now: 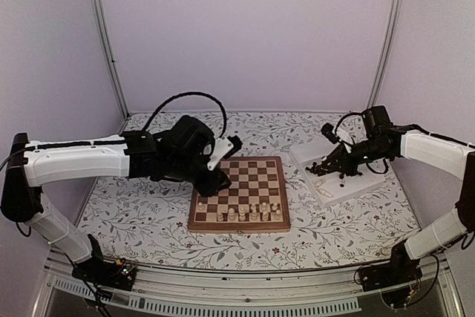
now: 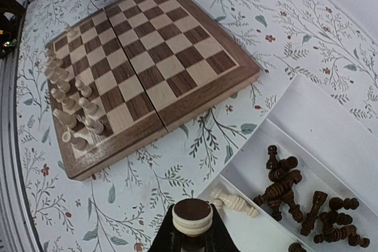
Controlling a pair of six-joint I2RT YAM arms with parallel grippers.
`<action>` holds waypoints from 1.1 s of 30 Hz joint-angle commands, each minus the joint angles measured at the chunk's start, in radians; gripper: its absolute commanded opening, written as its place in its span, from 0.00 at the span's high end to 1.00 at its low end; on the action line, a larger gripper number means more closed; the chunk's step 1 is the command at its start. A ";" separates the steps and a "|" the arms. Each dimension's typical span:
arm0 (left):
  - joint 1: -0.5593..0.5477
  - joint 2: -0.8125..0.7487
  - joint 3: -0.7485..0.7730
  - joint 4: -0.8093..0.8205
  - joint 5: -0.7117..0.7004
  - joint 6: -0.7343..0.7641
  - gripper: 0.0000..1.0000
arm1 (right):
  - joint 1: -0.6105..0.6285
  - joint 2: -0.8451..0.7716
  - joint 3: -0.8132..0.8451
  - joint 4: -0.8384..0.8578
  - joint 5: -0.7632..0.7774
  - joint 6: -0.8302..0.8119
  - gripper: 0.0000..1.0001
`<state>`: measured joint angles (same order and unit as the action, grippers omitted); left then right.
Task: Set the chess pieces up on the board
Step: Place the chess piece on the chessboard.
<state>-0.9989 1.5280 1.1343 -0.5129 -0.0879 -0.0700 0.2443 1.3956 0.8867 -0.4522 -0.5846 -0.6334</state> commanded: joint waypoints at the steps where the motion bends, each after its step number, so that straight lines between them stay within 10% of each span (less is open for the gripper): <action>1: -0.016 -0.060 0.030 0.245 -0.054 0.088 0.52 | 0.007 -0.007 0.124 -0.098 -0.289 0.105 0.94; 18: 0.040 0.237 0.207 0.698 0.465 -0.283 0.46 | 0.275 -0.036 0.260 -0.253 -0.055 -0.068 0.94; 33: 0.020 0.330 0.221 0.757 0.600 -0.376 0.54 | 0.379 -0.011 0.331 -0.267 0.039 -0.058 0.94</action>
<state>-0.9714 1.8385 1.3346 0.2012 0.4656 -0.4267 0.6117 1.3804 1.1824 -0.7067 -0.5739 -0.6907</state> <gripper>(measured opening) 0.482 0.097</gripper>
